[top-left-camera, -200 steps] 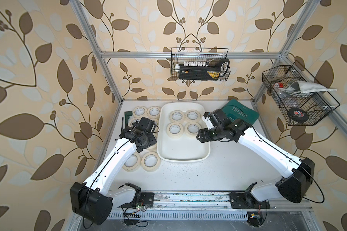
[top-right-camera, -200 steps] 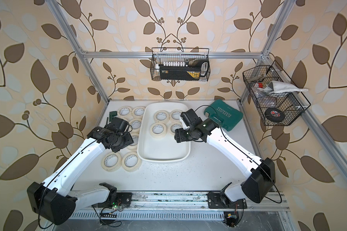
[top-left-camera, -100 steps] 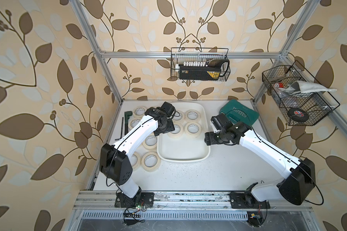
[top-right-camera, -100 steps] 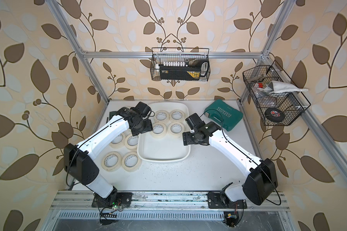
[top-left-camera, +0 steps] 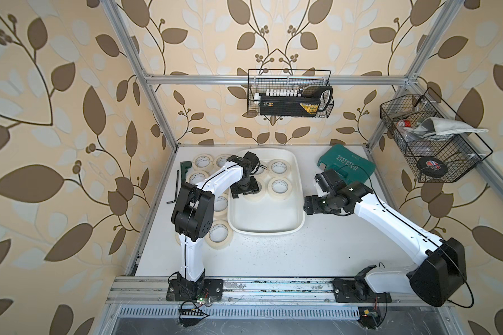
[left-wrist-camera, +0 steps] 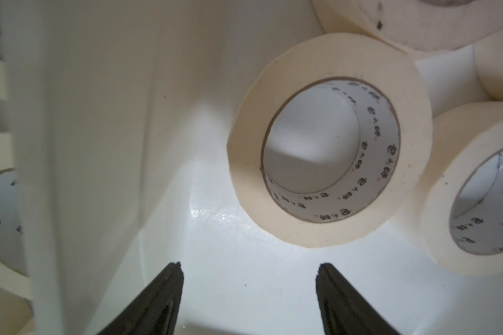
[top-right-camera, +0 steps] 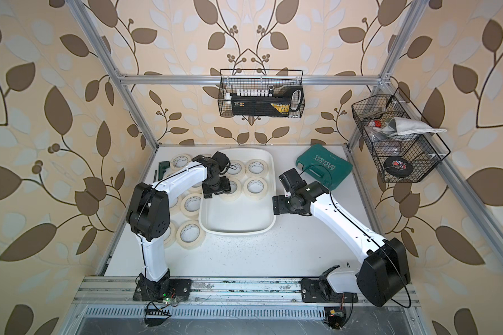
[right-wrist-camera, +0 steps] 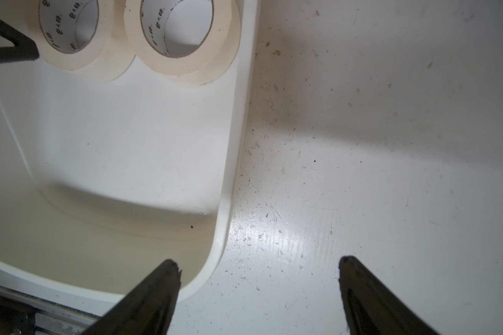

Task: Take out the art tape in the storage box
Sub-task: Pick up the art tape from the storage box.

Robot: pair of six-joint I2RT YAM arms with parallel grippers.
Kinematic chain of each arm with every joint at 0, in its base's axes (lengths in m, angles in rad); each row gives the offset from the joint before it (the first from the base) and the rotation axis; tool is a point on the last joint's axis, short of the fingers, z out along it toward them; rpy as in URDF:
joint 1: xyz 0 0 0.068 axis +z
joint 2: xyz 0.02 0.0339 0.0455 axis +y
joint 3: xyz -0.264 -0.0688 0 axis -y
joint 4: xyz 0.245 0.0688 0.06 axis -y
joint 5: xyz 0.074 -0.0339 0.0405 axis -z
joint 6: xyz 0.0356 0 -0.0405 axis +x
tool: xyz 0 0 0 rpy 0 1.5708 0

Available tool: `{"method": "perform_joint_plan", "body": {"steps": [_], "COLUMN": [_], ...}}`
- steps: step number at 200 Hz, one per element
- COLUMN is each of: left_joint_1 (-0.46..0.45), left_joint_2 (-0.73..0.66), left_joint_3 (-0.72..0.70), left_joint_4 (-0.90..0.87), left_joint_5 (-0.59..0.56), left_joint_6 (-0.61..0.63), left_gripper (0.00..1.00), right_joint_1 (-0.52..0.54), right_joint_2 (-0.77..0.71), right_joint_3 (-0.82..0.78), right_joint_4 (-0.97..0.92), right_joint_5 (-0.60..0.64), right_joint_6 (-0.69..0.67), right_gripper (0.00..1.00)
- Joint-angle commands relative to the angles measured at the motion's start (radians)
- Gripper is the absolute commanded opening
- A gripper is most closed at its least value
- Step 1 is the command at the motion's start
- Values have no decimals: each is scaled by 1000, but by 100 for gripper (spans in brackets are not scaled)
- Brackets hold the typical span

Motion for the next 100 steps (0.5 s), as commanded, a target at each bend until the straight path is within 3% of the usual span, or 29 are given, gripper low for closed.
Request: {"method": "perform_joint_plan", "body": {"steps": [1,100], "left_joint_1": [17,40], "left_joint_2": [27,151], "left_joint_3": [21,62], "left_joint_4": [35,84], "left_joint_5": [35,28], "left_joint_6": [-15,-76], "left_gripper": [76,70], "right_joint_1": [-20,-60], "right_joint_2": [-38,-95], "right_joint_3": [-27,-67], "right_joint_4": [-8,-19], "right_joint_5": [-15,-31], "right_joint_6": [-19,-34], "right_gripper": [88,89]}}
